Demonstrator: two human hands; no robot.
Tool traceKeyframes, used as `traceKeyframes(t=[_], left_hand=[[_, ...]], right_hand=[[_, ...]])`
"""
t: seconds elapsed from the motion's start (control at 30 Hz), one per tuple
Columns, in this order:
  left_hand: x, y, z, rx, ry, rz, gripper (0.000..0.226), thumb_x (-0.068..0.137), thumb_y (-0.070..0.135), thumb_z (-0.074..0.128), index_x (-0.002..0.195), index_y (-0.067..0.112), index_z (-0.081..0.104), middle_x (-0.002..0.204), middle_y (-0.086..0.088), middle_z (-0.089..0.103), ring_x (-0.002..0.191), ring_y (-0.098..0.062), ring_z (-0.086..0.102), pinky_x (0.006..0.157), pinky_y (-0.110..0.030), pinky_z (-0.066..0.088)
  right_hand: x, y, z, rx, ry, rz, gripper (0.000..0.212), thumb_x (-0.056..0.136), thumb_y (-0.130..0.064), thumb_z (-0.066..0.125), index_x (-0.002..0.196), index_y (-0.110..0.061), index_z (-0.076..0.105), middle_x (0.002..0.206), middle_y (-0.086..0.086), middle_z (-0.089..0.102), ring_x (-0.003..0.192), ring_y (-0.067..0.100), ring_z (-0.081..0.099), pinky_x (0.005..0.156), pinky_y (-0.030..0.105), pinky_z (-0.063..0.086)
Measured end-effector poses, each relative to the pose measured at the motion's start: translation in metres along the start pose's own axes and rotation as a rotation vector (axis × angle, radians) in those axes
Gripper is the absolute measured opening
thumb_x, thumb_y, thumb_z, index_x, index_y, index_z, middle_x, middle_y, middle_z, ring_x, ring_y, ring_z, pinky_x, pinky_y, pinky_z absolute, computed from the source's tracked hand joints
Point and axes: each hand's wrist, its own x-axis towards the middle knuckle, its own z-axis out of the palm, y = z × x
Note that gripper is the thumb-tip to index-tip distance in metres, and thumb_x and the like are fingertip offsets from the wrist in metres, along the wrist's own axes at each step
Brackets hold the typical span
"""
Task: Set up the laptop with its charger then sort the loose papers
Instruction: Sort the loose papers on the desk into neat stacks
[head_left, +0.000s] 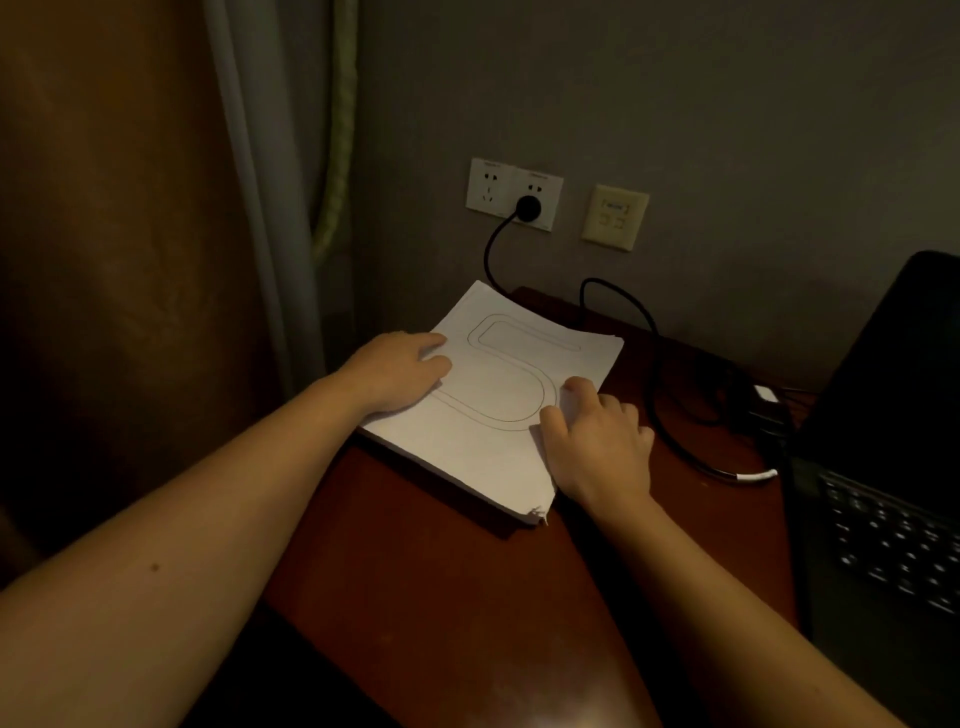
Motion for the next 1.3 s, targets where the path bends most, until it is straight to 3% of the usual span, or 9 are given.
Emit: traceKeyframes(t=[0.2, 0.33, 0.43, 0.6, 0.8, 1.13, 1.3], left_hand=[[0.001, 0.009, 0.001, 0.326, -0.052, 0.022, 0.059, 0.102, 0.048, 0.033, 0.158, 0.031, 0.021, 0.158, -0.012, 0.034, 0.140, -0.034, 0.036, 0.111, -0.046, 0.031], [-0.004, 0.025, -0.007, 0.558, -0.151, -0.026, 0.064, 0.103, 0.054, 0.024, 0.160, 0.030, 0.007, 0.167, -0.012, 0.008, 0.152, -0.036, 0.008, 0.120, -0.055, 0.011], [-0.013, 0.045, -0.010, 0.641, -0.125, -0.034, 0.067, 0.104, 0.055, 0.023, 0.160, 0.029, 0.000, 0.167, -0.013, -0.008, 0.153, -0.037, -0.006, 0.121, -0.060, 0.002], [-0.038, 0.099, 0.011, 0.608, -0.155, 0.105, 0.074, 0.100, 0.067, 0.020, 0.160, 0.030, -0.004, 0.167, -0.009, -0.013, 0.154, -0.032, -0.009, 0.121, -0.058, 0.001], [-0.071, 0.186, 0.053, 0.580, -0.246, 0.302, 0.072, 0.100, 0.067, 0.024, 0.160, 0.035, 0.001, 0.168, -0.007, -0.007, 0.154, -0.031, -0.005, 0.123, -0.053, 0.009], [-0.158, 0.336, 0.154, 0.505, -0.363, 0.617, 0.068, 0.102, 0.062, 0.030, 0.160, 0.036, 0.005, 0.168, -0.005, -0.004, 0.154, -0.029, -0.006, 0.124, -0.053, 0.005], [-0.189, 0.412, 0.216, 0.497, -0.367, 0.734, 0.069, 0.101, 0.063, 0.031, 0.160, 0.035, 0.009, 0.168, -0.005, 0.000, 0.155, -0.028, -0.003, 0.124, -0.051, 0.007]], right_hand=[[0.001, 0.003, -0.002, 0.021, -0.028, 0.040, 0.048, 0.097, -0.048, 0.039, 0.140, -0.028, 0.041, 0.139, 0.012, 0.047, 0.129, 0.030, 0.040, 0.106, 0.046, 0.030], [0.007, 0.007, -0.015, -0.022, -0.175, 0.053, 0.058, 0.095, -0.056, 0.037, 0.148, -0.031, 0.034, 0.149, 0.013, 0.039, 0.136, 0.033, 0.035, 0.110, 0.049, 0.027], [0.001, 0.021, -0.038, -0.072, -0.272, 0.027, 0.070, 0.094, -0.065, 0.039, 0.155, -0.033, 0.024, 0.159, 0.014, 0.028, 0.144, 0.037, 0.027, 0.115, 0.055, 0.022], [-0.024, 0.065, -0.092, -0.180, -0.206, -0.063, 0.073, 0.095, -0.070, 0.040, 0.157, -0.036, 0.022, 0.165, 0.007, 0.022, 0.152, 0.030, 0.018, 0.120, 0.053, 0.021], [-0.062, 0.150, -0.160, -0.305, -0.188, 0.051, 0.076, 0.094, -0.071, 0.040, 0.158, -0.037, 0.016, 0.168, 0.004, 0.013, 0.155, 0.029, 0.003, 0.123, 0.054, 0.015], [-0.158, 0.286, -0.252, -0.384, -0.172, 0.252, 0.072, 0.098, -0.063, 0.041, 0.159, -0.035, 0.015, 0.168, 0.004, 0.010, 0.155, 0.028, 0.001, 0.122, 0.053, 0.010], [-0.211, 0.369, -0.292, -0.390, -0.158, 0.369, 0.068, 0.100, -0.062, 0.039, 0.158, -0.033, 0.021, 0.167, 0.004, 0.017, 0.154, 0.028, 0.010, 0.122, 0.053, 0.019]])
